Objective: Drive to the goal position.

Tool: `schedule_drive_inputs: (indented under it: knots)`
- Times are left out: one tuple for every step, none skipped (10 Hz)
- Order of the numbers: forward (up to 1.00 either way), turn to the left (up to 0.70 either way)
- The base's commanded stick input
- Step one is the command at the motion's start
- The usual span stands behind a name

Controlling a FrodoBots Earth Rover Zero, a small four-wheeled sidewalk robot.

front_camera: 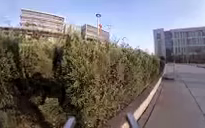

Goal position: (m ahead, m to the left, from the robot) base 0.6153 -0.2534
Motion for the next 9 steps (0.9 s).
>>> schedule_drive_inputs:
  knots:
    - [0.00, -0.70]
    - [0.00, -0.70]
    - [0.00, -0.70]
    - [0.00, -0.70]
    - [0.00, -0.70]
    - [0.00, -0.70]
    - [0.00, -0.70]
    - [0.00, -0.70]
    - [0.00, -0.70]
